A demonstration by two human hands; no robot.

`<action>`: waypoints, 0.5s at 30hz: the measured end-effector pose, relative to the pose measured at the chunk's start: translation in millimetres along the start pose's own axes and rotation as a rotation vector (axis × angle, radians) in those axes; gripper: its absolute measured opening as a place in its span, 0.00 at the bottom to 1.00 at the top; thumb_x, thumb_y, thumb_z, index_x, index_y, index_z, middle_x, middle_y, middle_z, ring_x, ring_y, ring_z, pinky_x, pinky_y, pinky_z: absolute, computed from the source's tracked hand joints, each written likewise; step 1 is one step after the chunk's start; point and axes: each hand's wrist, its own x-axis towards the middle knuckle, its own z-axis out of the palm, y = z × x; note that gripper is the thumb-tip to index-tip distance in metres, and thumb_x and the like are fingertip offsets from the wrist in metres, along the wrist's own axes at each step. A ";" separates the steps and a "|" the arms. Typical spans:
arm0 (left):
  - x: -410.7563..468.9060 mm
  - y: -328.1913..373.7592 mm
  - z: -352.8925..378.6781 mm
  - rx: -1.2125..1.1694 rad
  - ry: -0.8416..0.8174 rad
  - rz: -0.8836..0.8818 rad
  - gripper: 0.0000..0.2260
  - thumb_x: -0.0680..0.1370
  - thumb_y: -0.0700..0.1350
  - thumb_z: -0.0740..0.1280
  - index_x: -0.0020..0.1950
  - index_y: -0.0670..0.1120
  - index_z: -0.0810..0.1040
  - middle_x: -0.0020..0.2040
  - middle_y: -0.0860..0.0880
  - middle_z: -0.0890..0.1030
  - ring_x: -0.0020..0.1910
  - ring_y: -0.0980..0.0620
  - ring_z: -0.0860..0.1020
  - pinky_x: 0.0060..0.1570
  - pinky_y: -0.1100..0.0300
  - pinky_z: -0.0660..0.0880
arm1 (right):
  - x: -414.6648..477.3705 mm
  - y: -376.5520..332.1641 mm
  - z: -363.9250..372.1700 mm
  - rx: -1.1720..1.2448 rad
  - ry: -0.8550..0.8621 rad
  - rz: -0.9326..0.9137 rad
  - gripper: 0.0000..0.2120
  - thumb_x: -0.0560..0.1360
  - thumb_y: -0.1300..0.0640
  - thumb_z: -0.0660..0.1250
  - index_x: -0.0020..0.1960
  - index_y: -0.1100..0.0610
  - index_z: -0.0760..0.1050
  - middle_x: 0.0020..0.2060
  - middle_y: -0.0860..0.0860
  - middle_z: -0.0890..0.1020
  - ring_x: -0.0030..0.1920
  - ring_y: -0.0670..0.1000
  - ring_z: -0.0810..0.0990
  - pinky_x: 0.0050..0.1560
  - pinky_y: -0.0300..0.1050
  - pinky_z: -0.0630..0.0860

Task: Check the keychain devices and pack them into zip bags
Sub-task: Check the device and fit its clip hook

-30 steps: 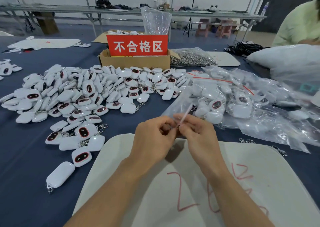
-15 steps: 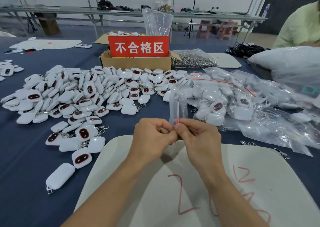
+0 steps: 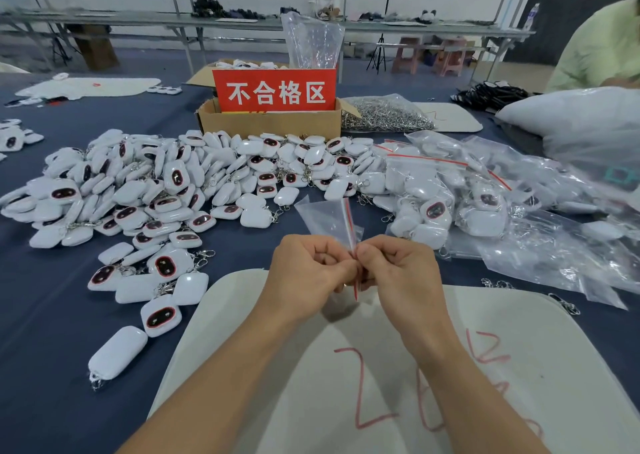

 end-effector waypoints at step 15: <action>2.4 -2.9 -1.4 -0.128 -0.062 -0.035 0.13 0.72 0.32 0.77 0.31 0.45 0.82 0.25 0.48 0.73 0.24 0.56 0.68 0.27 0.69 0.67 | 1.3 0.9 -4.0 -0.110 0.003 -0.009 0.14 0.79 0.58 0.67 0.35 0.52 0.82 0.25 0.51 0.80 0.28 0.46 0.75 0.32 0.46 0.73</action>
